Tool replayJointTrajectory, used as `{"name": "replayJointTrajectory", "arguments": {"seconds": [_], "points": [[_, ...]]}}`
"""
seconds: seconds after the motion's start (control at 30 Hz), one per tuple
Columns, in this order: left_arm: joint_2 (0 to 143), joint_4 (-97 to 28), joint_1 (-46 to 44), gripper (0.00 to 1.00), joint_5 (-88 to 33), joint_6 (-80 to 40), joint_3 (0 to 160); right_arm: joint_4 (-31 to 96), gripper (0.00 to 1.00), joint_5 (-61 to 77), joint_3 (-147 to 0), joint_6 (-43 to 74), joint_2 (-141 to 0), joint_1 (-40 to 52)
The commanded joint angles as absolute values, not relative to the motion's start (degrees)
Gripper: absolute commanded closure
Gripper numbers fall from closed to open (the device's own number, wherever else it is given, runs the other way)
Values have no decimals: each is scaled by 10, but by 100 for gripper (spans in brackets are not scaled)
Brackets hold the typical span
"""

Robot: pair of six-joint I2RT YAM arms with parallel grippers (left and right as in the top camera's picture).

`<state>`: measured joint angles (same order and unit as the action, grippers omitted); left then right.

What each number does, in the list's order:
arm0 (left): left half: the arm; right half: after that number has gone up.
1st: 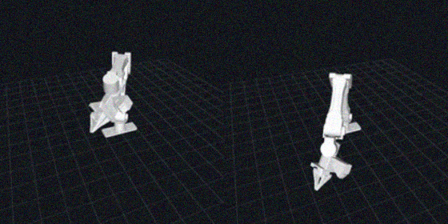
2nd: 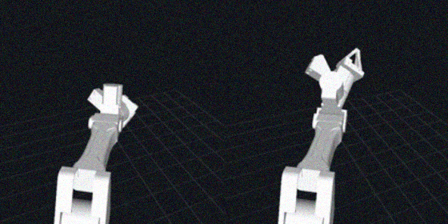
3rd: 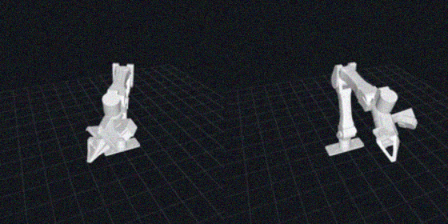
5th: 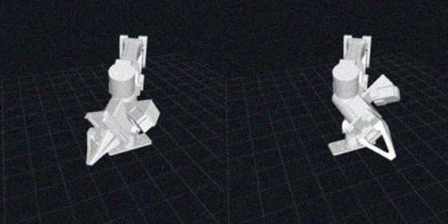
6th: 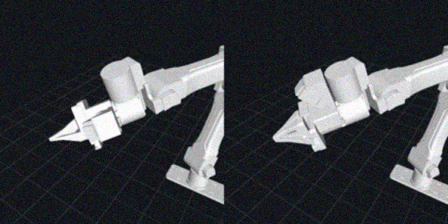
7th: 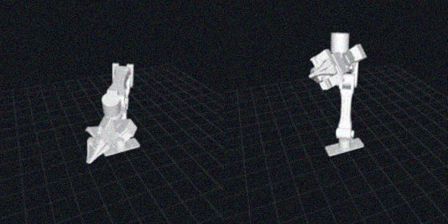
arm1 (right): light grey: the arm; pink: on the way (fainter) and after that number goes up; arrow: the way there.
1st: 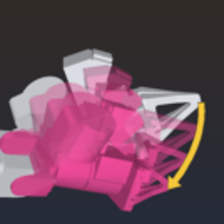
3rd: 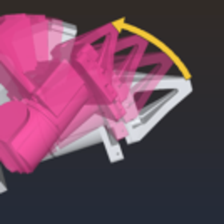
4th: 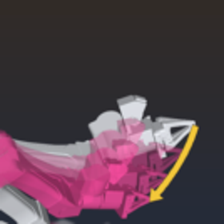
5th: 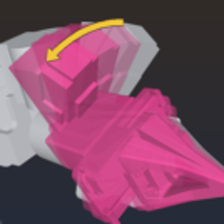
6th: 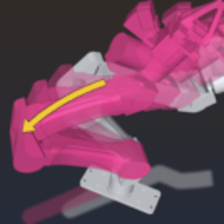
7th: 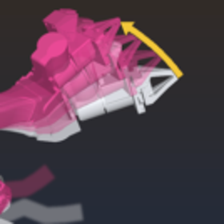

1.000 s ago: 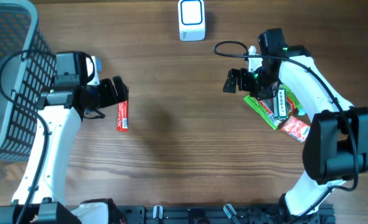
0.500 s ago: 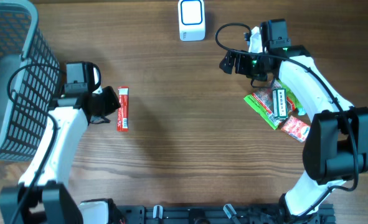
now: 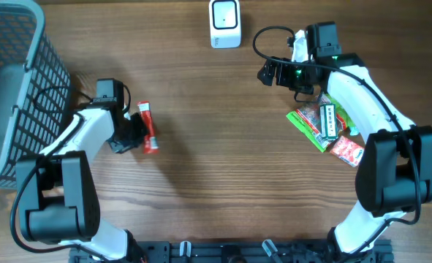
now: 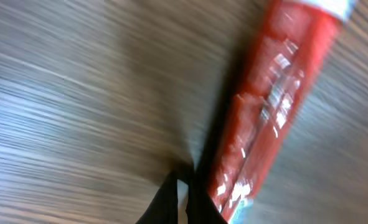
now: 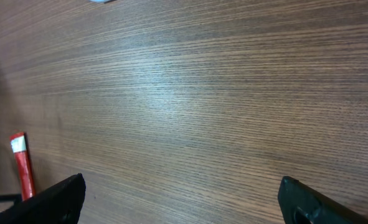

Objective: Scan the item barcode
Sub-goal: 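Grasp the red Nescafe stick with the left gripper and drag it right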

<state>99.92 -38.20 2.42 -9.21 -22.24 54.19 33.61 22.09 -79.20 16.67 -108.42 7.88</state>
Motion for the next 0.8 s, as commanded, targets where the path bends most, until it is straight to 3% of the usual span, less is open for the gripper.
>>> {"name": "replayJointTrajectory", "arguments": {"seconds": [0.0,0.2,0.33,0.63,0.77], "points": [[1005,-386,-3,96,-232,-230,534,334,0,230,-792,171,-1069,78],[1005,-350,-106,89,-251,-230,534,334,0,230,-792,171,-1069,78],[1001,-350,-150,96,-241,-229,561,334,0,230,-792,171,-1069,78],[977,-362,-78,96,90,-230,667,334,0,230,-792,171,-1069,79],[1007,-330,-23,96,121,-228,667,334,0,230,-792,171,-1069,78]]}}
